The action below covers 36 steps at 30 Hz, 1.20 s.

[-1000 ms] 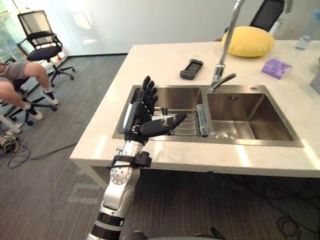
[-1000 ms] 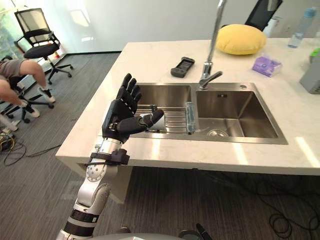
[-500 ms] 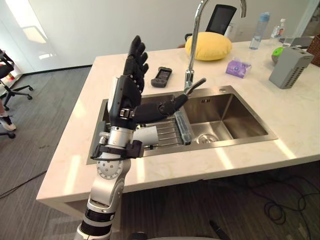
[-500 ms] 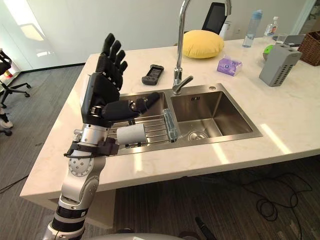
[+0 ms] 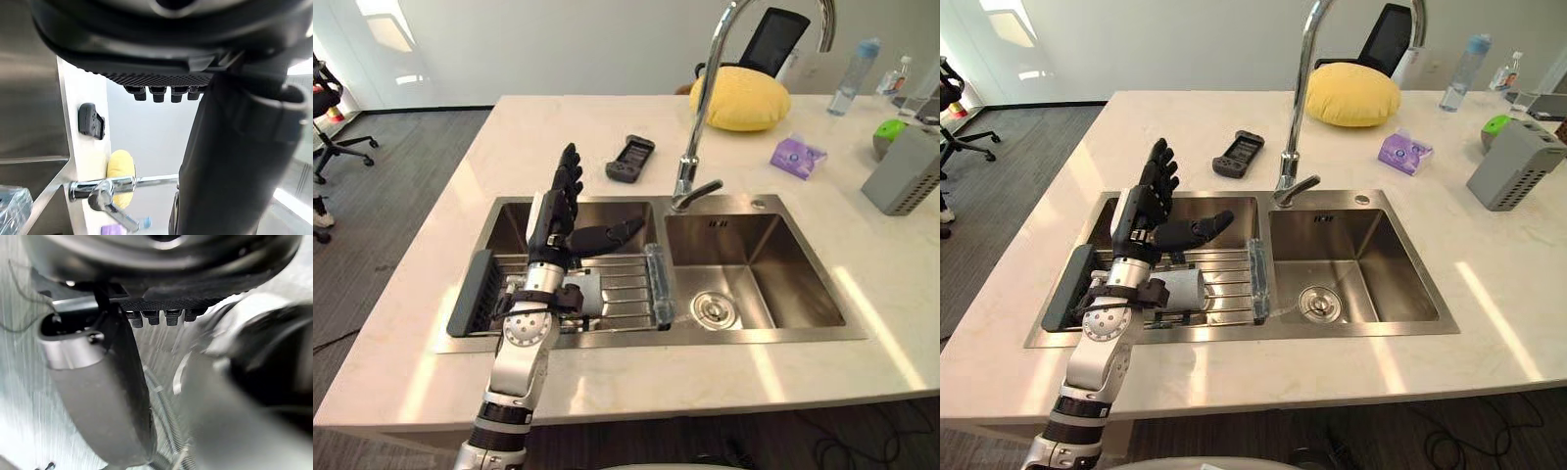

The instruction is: Walk over to the sink, pick up the cup, carry it to the dishwasher, place the cup inside the dishwasher, then close the dishwasher door

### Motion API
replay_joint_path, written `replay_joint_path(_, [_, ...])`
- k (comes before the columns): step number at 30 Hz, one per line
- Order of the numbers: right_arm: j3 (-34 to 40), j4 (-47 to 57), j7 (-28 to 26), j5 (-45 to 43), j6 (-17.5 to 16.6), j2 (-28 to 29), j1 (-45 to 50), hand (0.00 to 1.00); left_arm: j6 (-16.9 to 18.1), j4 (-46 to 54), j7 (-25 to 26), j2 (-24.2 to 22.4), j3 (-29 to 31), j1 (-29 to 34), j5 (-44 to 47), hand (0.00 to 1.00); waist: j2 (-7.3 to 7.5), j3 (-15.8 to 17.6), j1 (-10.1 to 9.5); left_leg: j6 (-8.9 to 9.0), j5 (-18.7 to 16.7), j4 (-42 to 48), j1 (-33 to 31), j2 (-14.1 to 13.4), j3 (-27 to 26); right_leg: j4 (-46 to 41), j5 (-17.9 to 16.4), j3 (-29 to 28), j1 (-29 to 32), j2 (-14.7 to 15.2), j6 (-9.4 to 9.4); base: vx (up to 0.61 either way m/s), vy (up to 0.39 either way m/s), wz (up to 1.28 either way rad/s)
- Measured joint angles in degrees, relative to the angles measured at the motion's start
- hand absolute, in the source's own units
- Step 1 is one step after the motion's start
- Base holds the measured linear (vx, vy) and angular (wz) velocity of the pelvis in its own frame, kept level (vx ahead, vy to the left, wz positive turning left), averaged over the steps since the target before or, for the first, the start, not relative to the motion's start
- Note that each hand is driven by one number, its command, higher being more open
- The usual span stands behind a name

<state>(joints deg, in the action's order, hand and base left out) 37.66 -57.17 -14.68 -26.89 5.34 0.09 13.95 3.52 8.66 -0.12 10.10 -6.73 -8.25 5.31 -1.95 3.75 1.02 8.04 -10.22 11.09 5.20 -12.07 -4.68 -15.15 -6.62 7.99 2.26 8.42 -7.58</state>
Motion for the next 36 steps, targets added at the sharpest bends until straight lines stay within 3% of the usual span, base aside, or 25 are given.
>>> replay_joint_path(5, [3.57, -2.73, -0.88, -0.25, -0.04, -0.92, 0.04, 1.00, -0.26, 0.03, -4.85, 4.45, -3.26, 0.35, -2.40, 1.00, -0.25, -0.27, -0.04, 0.32, 0.62, -2.79, 0.30, 0.87, 0.25, 2.90, 1.35, 0.54, -0.70, 0.28, -0.46, -0.02, 0.001, 0.07])
replay_joint_path(12, [7.40, -7.12, -1.52, -0.26, -0.11, -0.87, 2.03, 1.00, -2.57, 0.24, -6.95, 12.04, -3.34, 2.42, -7.12, 1.00, -0.20, -0.24, 0.04, -1.25, 2.08, -4.13, -1.50, 3.77, 1.07, 7.46, 4.55, 1.26, -1.30, 2.66, -1.85, -0.03, 0.058, 0.08])
replay_joint_path(21, [9.20, -7.67, -4.34, -0.24, -4.14, -1.14, 2.16, 1.00, -3.22, 2.58, -12.04, 21.73, -0.91, 5.76, -12.27, 1.00, -0.23, -0.19, 0.00, -1.73, 3.71, -6.24, -2.23, 4.96, 2.81, 8.80, 5.19, 2.91, -1.49, 3.63, -2.19, -0.01, 0.008, 0.10])
replay_joint_path(26, [9.17, -7.75, -5.27, -0.27, -5.65, -1.57, 1.95, 1.00, -2.46, 2.04, -14.01, 24.51, 1.76, 6.61, -12.34, 1.00, -0.35, 0.00, -0.18, -1.68, 4.17, -6.99, -2.23, 5.02, 3.26, 9.10, 5.22, 3.19, -1.44, 3.63, -2.16, 0.00, -0.007, 0.04])
replay_joint_path(36, [6.42, -8.27, -1.25, -2.92, -1.72, -3.56, -1.70, 1.00, 0.84, 1.82, -17.45, 27.87, 1.84, 6.52, -13.29, 1.00, -1.05, 0.53, -0.39, -1.66, 4.41, -7.00, -2.64, 5.08, 4.06, 9.23, 5.22, 3.82, -1.48, 3.67, -2.16, 0.00, -0.003, 0.02])
